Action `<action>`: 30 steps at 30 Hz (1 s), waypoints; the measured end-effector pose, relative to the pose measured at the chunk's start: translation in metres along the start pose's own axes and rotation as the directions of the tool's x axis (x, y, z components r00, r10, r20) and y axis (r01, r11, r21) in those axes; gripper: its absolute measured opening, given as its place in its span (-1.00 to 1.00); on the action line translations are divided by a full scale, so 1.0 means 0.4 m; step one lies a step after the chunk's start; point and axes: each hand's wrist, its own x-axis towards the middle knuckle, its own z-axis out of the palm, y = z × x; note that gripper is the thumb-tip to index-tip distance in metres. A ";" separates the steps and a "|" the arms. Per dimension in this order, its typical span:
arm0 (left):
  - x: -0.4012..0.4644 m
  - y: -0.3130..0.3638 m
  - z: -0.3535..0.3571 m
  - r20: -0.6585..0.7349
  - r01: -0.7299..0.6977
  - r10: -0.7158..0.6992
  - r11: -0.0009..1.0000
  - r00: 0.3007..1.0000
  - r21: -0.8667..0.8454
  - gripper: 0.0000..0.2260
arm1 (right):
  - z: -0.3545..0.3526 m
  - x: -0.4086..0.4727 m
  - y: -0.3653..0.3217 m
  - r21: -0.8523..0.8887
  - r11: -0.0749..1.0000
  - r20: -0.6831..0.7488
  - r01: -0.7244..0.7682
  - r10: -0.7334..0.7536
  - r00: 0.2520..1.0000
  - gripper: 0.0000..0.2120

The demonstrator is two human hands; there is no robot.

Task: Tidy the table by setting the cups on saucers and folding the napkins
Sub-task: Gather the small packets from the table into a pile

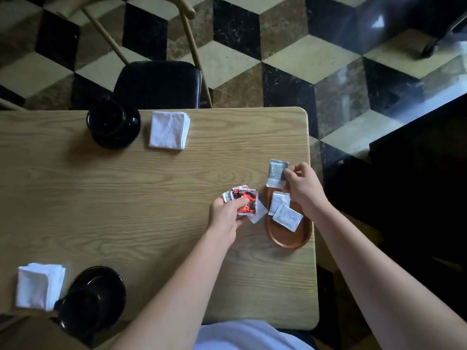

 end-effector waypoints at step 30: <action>-0.050 -0.117 0.208 0.071 -0.202 0.198 0.790 0.978 0.578 -0.88 | -0.136 -0.139 0.188 -0.080 0.991 0.072 -0.104 0.110 0.991 -0.78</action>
